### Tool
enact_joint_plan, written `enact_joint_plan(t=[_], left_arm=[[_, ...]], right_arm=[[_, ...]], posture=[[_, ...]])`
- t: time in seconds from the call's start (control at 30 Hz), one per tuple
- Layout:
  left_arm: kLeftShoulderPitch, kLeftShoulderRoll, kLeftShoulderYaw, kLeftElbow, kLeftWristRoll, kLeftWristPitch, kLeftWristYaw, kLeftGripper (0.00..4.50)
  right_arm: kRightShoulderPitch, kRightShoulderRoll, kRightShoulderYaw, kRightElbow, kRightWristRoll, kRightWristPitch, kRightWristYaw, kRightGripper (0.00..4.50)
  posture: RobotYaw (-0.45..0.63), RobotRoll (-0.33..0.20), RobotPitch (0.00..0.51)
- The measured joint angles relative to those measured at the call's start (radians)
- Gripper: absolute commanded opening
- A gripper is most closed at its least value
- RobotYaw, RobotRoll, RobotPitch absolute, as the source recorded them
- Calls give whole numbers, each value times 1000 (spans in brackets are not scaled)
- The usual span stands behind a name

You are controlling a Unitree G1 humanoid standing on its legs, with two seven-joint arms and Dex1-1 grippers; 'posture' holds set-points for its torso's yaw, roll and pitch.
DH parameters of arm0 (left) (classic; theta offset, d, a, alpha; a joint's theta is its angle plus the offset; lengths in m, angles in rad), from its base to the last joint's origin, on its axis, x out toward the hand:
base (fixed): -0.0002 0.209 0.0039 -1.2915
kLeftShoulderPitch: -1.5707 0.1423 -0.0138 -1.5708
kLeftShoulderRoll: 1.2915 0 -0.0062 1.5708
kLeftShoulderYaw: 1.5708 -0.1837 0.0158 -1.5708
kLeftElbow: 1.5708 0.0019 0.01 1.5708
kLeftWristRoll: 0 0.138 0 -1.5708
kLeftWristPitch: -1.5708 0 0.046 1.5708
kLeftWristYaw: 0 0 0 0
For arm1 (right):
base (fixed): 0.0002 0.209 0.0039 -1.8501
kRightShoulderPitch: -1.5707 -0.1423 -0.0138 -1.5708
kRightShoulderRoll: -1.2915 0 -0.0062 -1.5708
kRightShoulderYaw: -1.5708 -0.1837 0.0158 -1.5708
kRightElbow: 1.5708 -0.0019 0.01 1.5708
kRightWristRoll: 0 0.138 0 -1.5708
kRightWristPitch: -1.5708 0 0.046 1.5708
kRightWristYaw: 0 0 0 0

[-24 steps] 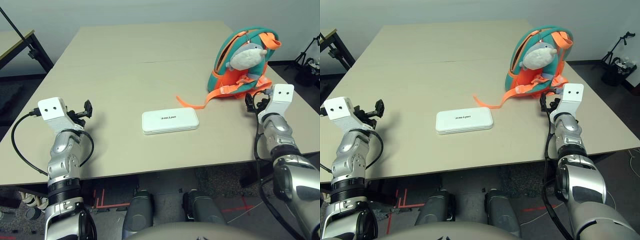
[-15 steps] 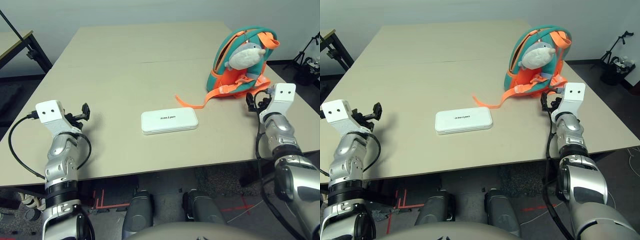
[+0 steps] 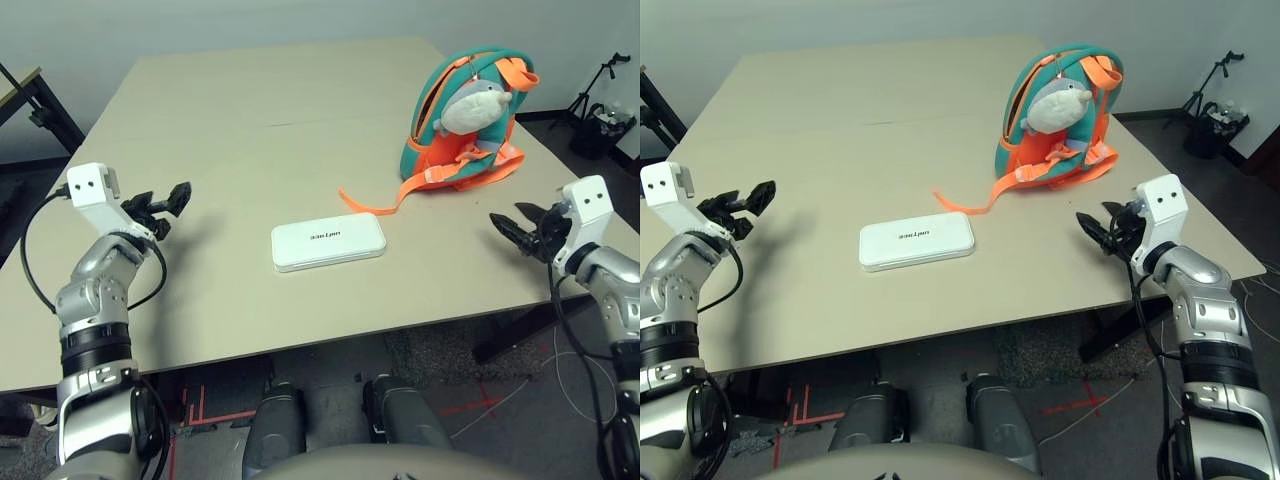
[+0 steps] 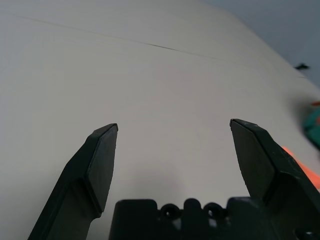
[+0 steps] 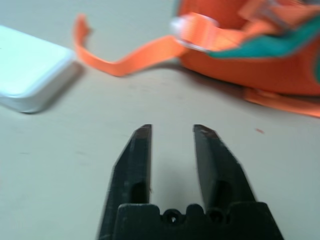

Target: Put the pencil case into the backpack and zip it.

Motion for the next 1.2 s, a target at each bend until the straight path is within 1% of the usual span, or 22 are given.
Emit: enact_joint_plan(t=[0.07, 0.2, 0.33, 0.47, 0.67, 0.87, 0.97, 1.2], left_arm=[[-25, 16, -6, 3, -47, 101, -52, 4500], [-64, 49, -38, 8, -114, 266, -141, 4500], [-101, 83, -60, 45, -132, 332, -209, 4500], [-130, 110, -75, 124, -147, 410, -299, 4500], [-135, 125, -96, 175, -197, 503, -470, 4500], [-118, 148, -241, 187, -195, 608, -593, 4500], [-118, 155, -274, 204, -180, 613, -619, 4500], [-149, 155, -322, 339, -111, 569, -641, 4500]], right_arm=[[0, -2, 25, -58, 4, 41, 19, 26], [-33, -9, 87, -76, -11, 58, 44, 8], [-94, -3, 128, -69, -34, 54, 57, 8], [-148, 8, 168, -27, -71, 23, 72, 8], [-178, 18, 205, 23, -120, -23, 89, 8], [-209, 43, 206, 54, -141, -50, 90, 8], [-210, 52, 206, 56, -151, -58, 89, 8], [-212, 82, 208, 61, -163, -70, 85, 8]], posture=[[-96, 0, 58], [-93, 0, 55], [-95, 0, 55], [-97, 0, 51], [-92, 0, 50], [-92, 0, 54], [-94, 0, 56], [-105, 0, 58]])
